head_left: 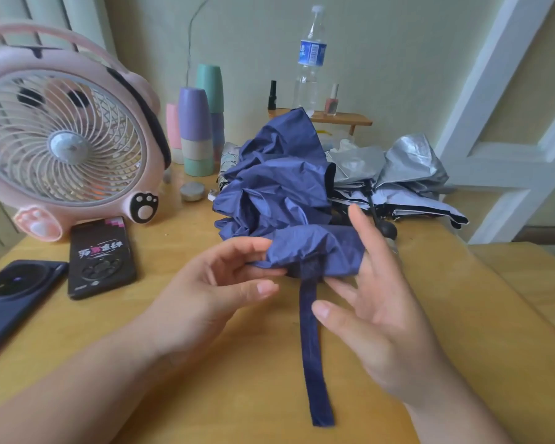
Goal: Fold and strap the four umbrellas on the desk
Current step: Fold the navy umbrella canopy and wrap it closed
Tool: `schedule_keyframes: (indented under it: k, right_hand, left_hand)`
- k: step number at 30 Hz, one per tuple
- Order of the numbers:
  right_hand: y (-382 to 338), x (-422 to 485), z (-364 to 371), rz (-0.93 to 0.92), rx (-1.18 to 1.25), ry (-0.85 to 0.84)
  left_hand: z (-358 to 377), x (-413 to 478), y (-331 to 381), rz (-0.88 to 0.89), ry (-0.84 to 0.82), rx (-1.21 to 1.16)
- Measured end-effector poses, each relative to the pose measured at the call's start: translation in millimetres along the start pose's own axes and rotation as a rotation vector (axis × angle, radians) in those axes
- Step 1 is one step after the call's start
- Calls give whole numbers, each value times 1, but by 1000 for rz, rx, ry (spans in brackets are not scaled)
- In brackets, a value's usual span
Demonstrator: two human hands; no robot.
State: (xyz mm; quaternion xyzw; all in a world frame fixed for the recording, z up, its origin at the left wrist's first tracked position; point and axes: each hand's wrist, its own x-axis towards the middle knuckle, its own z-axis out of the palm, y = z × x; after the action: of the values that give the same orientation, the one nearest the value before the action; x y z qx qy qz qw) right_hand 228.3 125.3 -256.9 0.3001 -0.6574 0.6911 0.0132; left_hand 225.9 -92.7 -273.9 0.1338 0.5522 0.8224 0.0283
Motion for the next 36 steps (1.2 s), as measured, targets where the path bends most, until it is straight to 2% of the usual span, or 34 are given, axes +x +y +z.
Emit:
schedule_keyframes:
  k: [3,8,10,12,14,16,18,20,21,23,25,27,28,31,36]
  right_hand:
    - [-7,12,8,39,166,19]
    - [-38,-1,-3,338,764,66]
    - [-45,-12,-8,424,863,72]
    - [-40,-22,-13,495,833,57]
    - [-30,-30,-15,571,662,45]
    - [-19,-38,-17,612,291,58]
    - [-13,-40,-18,598,-58,82]
    - [-10,-32,-25,559,-301,110]
    - [-7,-25,-31,528,-433,120]
    - [1,0,-50,421,-749,129]
    - [12,32,-72,313,-1037,70]
    - [21,65,-89,281,-1259,-102]
    - [23,80,-92,293,-1351,-204]
    - [27,110,-89,395,-1453,-400]
    - [40,115,-97,403,-1283,-374]
  left_hand:
    - [-3,2,-3,15,20,24]
    - [-5,1,-6,15,59,147]
    - [-5,-2,-6,24,83,279]
    - [-5,-5,-6,22,82,431]
    - [-4,-9,-5,49,64,616]
    - [-6,-12,0,134,-3,834]
    - [-10,-15,8,184,-118,982]
    - [-12,-17,15,169,-149,1069]
    - [-12,-17,18,163,-100,1103]
    - [-10,-11,23,165,112,1178]
    - [-15,6,28,214,290,1334]
    - [-26,30,34,209,305,1494]
    - [-34,43,35,138,269,1572]
    - [-49,75,34,-123,161,1702]
    - [-62,118,28,-204,50,1557]
